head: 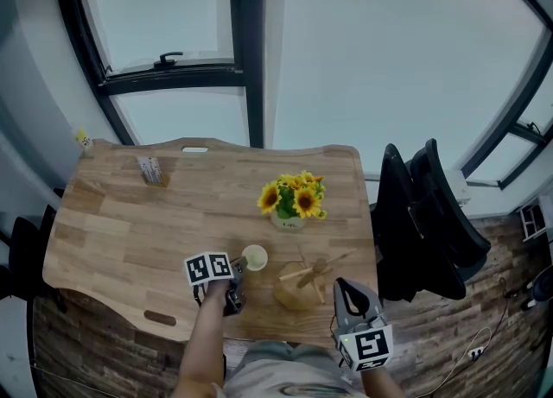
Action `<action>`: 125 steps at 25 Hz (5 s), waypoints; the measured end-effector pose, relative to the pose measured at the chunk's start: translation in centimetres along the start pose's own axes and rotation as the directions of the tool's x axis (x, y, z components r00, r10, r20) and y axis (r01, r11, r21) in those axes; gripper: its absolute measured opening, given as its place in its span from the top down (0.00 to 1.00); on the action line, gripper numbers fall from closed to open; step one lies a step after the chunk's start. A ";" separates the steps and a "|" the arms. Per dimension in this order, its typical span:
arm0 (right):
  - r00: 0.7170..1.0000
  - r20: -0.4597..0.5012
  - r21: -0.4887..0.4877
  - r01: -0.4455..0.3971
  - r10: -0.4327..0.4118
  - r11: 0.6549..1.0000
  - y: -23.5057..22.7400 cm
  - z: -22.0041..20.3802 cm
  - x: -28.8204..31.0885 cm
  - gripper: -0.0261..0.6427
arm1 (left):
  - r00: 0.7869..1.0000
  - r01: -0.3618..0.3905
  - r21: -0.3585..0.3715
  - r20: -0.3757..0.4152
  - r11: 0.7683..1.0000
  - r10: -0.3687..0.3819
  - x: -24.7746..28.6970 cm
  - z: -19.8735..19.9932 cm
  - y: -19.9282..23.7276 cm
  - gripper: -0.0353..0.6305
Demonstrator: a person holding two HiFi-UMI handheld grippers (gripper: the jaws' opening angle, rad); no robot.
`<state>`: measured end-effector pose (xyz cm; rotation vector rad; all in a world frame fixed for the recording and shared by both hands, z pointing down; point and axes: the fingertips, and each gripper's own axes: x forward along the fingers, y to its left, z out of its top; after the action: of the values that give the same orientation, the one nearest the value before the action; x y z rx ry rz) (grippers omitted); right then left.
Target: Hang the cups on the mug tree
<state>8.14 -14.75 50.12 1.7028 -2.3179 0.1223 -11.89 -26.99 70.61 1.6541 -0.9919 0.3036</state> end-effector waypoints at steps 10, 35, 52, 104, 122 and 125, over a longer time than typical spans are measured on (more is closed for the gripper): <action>1.000 0.008 0.003 0.006 -0.006 1.000 -0.5 0.0 0.4 0.96 | 1.000 -0.009 0.027 0.019 1.000 0.008 0.0 0.2 -0.5 0.91; 0.991 0.020 -0.015 -0.134 0.134 0.991 -1.1 1.5 0.1 0.96 | 0.942 -0.114 0.117 0.328 0.987 0.070 -7.1 4.9 -6.2 0.91; 0.981 0.027 -0.034 -0.191 0.192 0.981 -1.0 2.5 -1.1 0.96 | 0.836 -0.214 0.249 0.546 0.945 0.046 -12.6 5.7 -10.4 0.92; 0.982 0.027 -0.029 -0.184 0.184 0.983 -1.7 2.2 -1.7 0.96 | 0.802 -0.441 0.685 0.591 0.580 -0.088 -9.0 2.0 -18.4 0.92; 0.983 0.017 -0.023 -0.181 0.182 0.983 -1.5 1.9 -1.8 0.96 | 0.801 -0.493 0.764 0.585 0.415 -0.125 -8.0 -0.9 -19.2 0.92; 0.983 0.018 -0.022 -0.183 0.183 0.983 -1.6 1.7 -1.9 0.96 | 0.807 -0.492 0.773 0.577 0.401 -0.123 -7.7 -1.3 -19.3 0.91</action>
<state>9.95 -13.88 47.83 1.4850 -2.4784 0.1175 -2.05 -22.00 52.94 2.7609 -1.6632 0.6255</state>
